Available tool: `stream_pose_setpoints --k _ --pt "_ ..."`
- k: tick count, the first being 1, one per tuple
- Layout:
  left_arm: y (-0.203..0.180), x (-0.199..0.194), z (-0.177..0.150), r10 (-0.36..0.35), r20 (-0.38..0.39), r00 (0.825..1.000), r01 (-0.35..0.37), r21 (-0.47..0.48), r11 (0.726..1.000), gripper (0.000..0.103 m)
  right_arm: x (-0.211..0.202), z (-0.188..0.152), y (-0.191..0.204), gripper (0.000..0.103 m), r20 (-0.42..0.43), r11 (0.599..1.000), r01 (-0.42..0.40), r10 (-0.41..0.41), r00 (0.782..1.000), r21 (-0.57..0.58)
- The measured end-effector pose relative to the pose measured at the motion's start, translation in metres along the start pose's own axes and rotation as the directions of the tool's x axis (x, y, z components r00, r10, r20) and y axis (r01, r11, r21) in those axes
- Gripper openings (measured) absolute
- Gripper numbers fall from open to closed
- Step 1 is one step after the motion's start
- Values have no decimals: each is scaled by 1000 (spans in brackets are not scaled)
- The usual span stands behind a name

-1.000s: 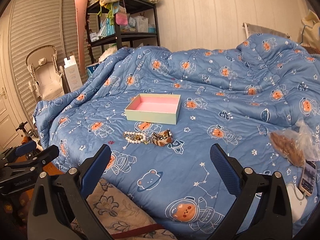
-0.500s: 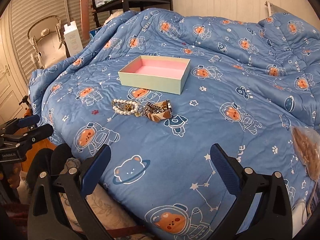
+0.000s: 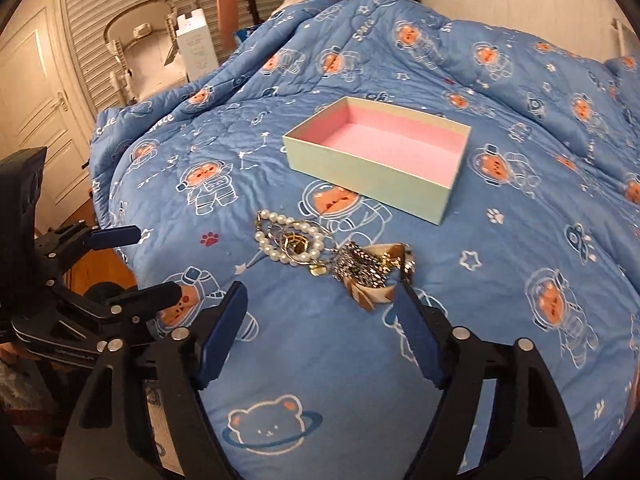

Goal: Organize jewelry
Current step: 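Move both tools to the jewelry pile and close the right gripper on the silver chain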

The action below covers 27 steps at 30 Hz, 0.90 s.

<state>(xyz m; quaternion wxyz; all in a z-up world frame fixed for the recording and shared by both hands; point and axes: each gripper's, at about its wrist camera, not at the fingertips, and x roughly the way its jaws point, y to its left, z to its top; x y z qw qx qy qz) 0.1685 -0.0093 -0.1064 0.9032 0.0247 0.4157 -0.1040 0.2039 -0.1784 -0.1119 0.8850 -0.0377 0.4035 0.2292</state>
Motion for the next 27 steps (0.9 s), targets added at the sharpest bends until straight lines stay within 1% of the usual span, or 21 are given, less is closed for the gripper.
stream_pose_setpoints --k 2,4,6,7,9,11,13,14,17,18,19,22,23,24,27 --pt "3 7 5 1 -5 1000 -1 8 1000 97 15 9 3 66 -23 1000 7 -8 1000 -28" --pt "8 13 9 -4 -10 1000 4 3 1000 97 28 14 2 58 -41 1000 5 -6 999 -29" --pt "14 19 14 -16 -14 1000 16 -13 1000 96 39 17 1 53 -59 999 -6 5 998 -31" --pt "16 22 17 -26 -14 1000 26 -20 999 94 44 18 1 52 -71 999 -10 8 997 -33" --pt "18 28 22 -37 -16 999 37 -21 999 91 54 19 0 51 -94 999 7 -10 996 -35" --pt "16 33 27 -45 -19 999 44 -11 999 84 60 19 -1 49 -106 999 11 -15 994 -36" --pt "13 37 30 -57 -25 998 58 4 998 79 64 19 -1 43 -118 999 20 -25 993 -39" --pt "11 38 31 -65 -24 998 65 13 998 79 65 18 0 43 -122 999 21 -25 992 -39" --pt "-1 42 34 -99 -20 995 100 69 993 79 69 17 -1 37 -128 998 35 -41 991 -45" --pt "-5 44 35 -108 -22 994 109 92 990 79 71 17 -3 33 -137 999 37 -43 990 -40" --pt "-9 47 35 -118 -25 993 120 119 986 79 73 16 -6 26 -146 999 35 -39 989 -30" --pt "-21 55 38 -126 -27 992 128 207 970 79 76 16 -11 18 -155 999 31 -33 987 -17" --pt "-25 57 39 -129 -25 991 131 238 962 79 76 16 -12 17 -157 1000 28 -30 987 -14" --pt "-28 60 41 -133 -23 991 134 268 954 80 76 16 -13 14 -161 1000 25 -27 987 -13" --pt "-37 69 46 -141 -27 990 142 335 931 80 76 16 -17 14 -165 1000 12 -14 986 -8"
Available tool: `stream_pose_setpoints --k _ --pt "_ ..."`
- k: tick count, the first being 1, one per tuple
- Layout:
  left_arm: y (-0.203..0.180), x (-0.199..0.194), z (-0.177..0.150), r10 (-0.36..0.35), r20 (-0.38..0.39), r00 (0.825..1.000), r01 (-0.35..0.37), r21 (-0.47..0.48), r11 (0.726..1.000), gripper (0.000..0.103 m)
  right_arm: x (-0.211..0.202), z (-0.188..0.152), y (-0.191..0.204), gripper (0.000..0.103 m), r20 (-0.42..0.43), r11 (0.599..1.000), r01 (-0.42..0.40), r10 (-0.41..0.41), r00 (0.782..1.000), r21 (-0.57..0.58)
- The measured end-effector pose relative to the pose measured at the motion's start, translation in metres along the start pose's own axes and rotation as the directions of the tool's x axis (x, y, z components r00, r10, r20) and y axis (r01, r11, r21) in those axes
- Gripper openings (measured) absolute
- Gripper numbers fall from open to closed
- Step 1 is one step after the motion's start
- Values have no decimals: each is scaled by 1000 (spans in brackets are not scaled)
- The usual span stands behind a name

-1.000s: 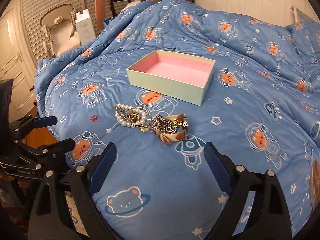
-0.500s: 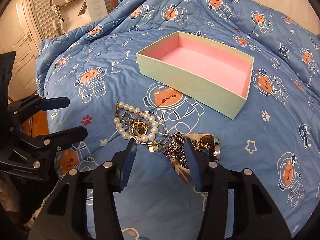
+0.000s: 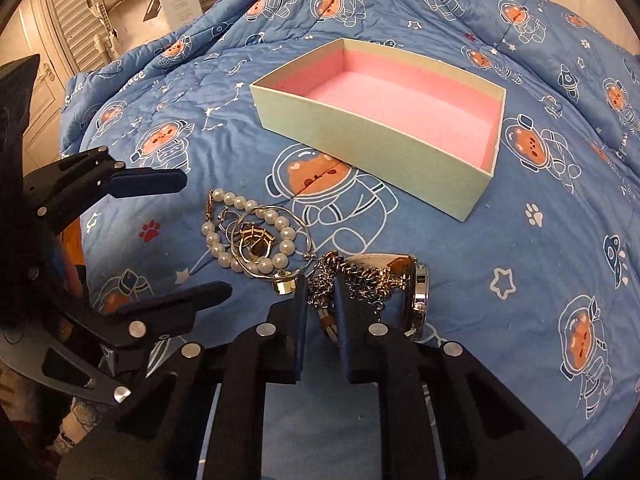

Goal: Organize jewelry
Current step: 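Move both tools to the jewelry pile and close the right gripper on the silver chain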

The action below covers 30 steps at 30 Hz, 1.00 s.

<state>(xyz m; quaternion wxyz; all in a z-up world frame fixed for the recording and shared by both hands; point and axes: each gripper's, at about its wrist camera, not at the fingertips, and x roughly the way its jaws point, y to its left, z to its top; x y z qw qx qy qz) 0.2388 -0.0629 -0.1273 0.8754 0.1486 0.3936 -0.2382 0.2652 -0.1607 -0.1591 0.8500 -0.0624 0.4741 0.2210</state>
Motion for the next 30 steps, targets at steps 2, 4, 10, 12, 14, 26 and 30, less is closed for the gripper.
stream_pose_setpoints --k 2,4,10,12,14,26,30 --pt "-2 7 5 -8 -7 1000 9 31 999 80 0 0 -2 13 -1 1000 -9 9 1000 4" --pt "-3 14 8 -30 -13 999 30 51 998 80 0 1 -3 12 3 1000 -19 19 1000 12" --pt "-7 31 13 -50 -39 998 53 90 995 76 -3 3 -6 8 6 999 -47 47 999 26" --pt "-6 35 14 -62 -53 997 67 95 993 57 -4 3 -7 5 9 998 -52 52 999 26" --pt "-8 36 15 -68 -47 997 73 98 993 53 -4 4 -8 5 8 998 -54 54 999 26" --pt "-2 10 22 -99 18 995 98 21 995 53 -24 10 -5 5 65 997 -74 73 995 12" --pt "1 -5 27 -86 43 995 86 11 996 53 -43 17 -5 5 98 997 -78 78 992 -4"
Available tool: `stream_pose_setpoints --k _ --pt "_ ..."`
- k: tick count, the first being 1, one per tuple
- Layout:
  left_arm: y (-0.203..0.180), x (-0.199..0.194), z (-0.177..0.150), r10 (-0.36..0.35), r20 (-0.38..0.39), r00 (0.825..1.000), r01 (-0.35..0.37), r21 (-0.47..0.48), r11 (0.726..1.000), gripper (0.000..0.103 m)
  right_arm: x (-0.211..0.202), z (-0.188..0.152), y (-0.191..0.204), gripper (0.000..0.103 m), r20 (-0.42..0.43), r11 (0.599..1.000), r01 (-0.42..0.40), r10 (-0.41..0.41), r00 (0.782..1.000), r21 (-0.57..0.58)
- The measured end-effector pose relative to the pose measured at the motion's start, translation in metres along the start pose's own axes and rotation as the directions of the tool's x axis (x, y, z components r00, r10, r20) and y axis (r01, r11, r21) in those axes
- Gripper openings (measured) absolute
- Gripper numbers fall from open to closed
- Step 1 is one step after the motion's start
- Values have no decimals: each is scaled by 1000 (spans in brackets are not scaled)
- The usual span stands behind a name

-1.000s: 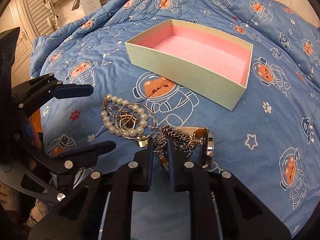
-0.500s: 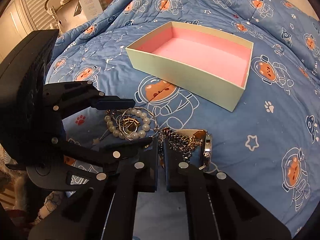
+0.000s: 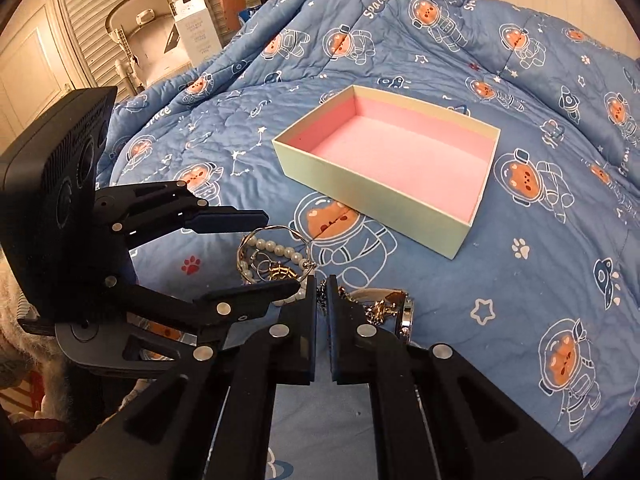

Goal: Organize jewelry
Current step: 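Move both tools to the jewelry pile and close the right gripper on the silver chain, then lift the silver chain and cream watch with the right gripper while the left gripper grasps the gold bangle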

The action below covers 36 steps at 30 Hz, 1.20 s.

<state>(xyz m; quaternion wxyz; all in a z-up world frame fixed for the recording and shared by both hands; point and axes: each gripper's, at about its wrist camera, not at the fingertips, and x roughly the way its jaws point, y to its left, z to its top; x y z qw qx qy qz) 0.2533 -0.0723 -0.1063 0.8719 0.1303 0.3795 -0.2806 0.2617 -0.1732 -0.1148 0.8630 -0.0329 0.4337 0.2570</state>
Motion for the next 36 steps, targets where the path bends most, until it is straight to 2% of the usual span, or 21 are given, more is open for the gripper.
stream_pose_setpoints --k 6,8,12,14,19,20,21,22,24,28,31,34,35,36 --pt "6 -21 14 7 31 1000 -7 -19 1000 53 -30 17 1 4 50 1000 -28 28 998 -10" --pt "10 -28 19 10 43 999 -9 -26 1000 53 -42 25 3 0 75 999 -37 38 996 -17" --pt "15 -38 28 3 61 998 -1 -45 999 53 -64 42 9 0 122 997 -31 38 992 -64" --pt "16 -41 30 14 69 998 -11 -42 999 53 -66 45 8 0 122 997 -14 22 992 -70" --pt "21 -41 26 14 62 998 -10 -64 998 53 -44 32 3 1 54 997 -62 64 996 -46" --pt "21 -41 24 15 58 998 -11 -67 998 53 -34 26 3 5 23 997 -62 64 998 -45" --pt "21 -40 22 16 54 998 -13 -67 998 53 -26 19 2 14 4 998 -51 51 999 -33" --pt "22 -39 21 19 49 999 -15 -65 998 53 -17 13 2 30 -14 999 -49 49 999 -23" --pt "23 -38 18 21 42 999 -18 -69 997 53 1 0 1 52 -64 999 -44 42 997 -26" --pt "27 -39 15 22 39 999 -19 -80 997 53 25 -13 0 52 -116 999 6 -10 993 -40" --pt "27 -39 13 19 38 999 -16 -84 996 53 39 -17 -5 50 -155 999 14 -19 988 -31" --pt "26 -37 11 12 34 999 -8 -92 996 53 47 -19 -3 29 -169 997 36 -46 985 -61" --pt "25 -36 11 12 33 999 -9 -93 996 53 47 -19 -4 18 -165 997 47 -56 985 -59" --pt "25 -35 10 12 31 999 -9 -93 996 53 46 -19 -5 17 -159 998 47 -54 986 -51"
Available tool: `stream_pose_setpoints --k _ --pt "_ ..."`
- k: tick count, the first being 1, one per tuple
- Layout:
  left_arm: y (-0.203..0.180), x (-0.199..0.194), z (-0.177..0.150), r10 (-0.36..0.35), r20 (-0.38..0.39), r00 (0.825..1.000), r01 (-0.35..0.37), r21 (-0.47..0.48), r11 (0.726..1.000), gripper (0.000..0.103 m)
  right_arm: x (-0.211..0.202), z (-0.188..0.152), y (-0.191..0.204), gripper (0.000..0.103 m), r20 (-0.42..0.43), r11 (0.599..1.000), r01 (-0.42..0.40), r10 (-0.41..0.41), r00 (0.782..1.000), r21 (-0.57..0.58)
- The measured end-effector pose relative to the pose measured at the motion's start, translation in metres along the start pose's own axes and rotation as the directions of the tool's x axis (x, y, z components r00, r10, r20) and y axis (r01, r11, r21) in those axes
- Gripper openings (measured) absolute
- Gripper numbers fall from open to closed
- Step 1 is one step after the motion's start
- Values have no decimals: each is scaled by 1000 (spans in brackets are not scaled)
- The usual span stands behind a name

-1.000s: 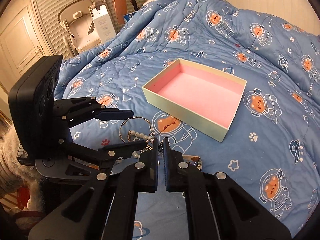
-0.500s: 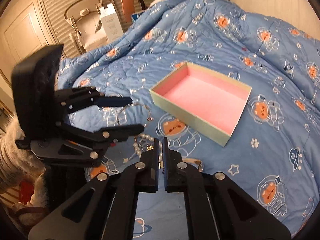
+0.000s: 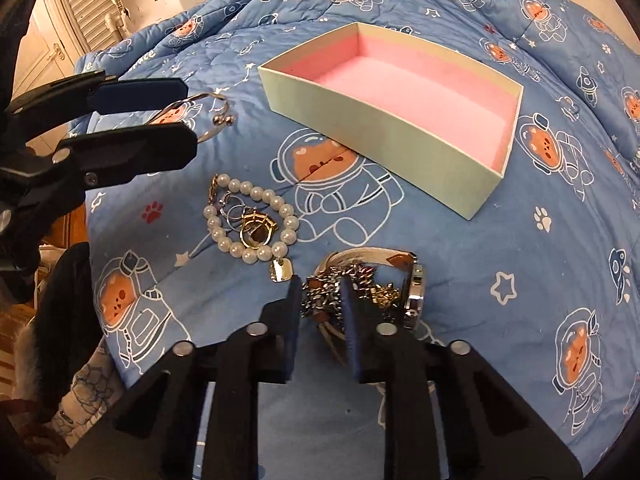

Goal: Organize jewelry
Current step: 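Lift the silver chain and cream watch with the right gripper while the left gripper grasps the gold bangle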

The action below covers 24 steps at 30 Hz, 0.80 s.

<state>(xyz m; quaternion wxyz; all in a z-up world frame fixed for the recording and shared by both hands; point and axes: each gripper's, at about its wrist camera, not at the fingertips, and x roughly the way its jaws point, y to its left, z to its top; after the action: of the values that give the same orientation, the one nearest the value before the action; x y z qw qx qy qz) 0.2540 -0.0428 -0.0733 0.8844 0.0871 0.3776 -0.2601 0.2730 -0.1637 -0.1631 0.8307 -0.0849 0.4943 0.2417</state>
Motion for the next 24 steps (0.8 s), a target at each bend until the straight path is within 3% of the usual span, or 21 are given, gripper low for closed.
stream_pose_setpoints --k 1,4,9,14,15,17,18,19,20,22,24 --pt "0 1 -1 -2 -3 1000 2 -2 1000 53 -2 0 -2 17 4 1000 -7 7 1000 9" --pt "-1 2 -2 -4 -6 1000 4 -2 1000 53 -11 0 -1 1 30 1000 -19 19 999 3" --pt "-1 1 -1 -9 3 1000 9 -10 1000 53 -13 -1 9 0 18 998 -5 6 1000 -59" --pt "-4 -2 0 -9 8 1000 9 -6 1000 53 -30 7 8 1 91 999 0 4 996 -38" --pt "-3 -2 0 -7 9 1000 7 -5 1000 53 -30 9 7 2 82 999 2 1 997 -43" --pt "-3 -2 -1 -4 9 1000 5 -4 1000 53 -24 12 4 17 40 1000 -15 16 999 -19" --pt "-3 -2 -1 -3 10 1000 3 -5 1000 53 -22 11 1 47 31 999 -34 34 999 -1" --pt "-3 -2 -1 -4 11 1000 4 -8 1000 53 -18 10 -1 64 16 999 -48 48 999 15" --pt "-2 -3 -1 -5 12 1000 5 -11 1000 53 -15 9 -2 72 10 998 -58 57 998 33" --pt "-2 -3 -2 -3 12 1000 3 -15 1000 53 -12 7 1 55 8 999 -44 44 999 22" --pt "-1 -3 -4 -6 9 1000 6 -20 1000 53 -5 5 7 47 -16 999 -29 29 999 -19"
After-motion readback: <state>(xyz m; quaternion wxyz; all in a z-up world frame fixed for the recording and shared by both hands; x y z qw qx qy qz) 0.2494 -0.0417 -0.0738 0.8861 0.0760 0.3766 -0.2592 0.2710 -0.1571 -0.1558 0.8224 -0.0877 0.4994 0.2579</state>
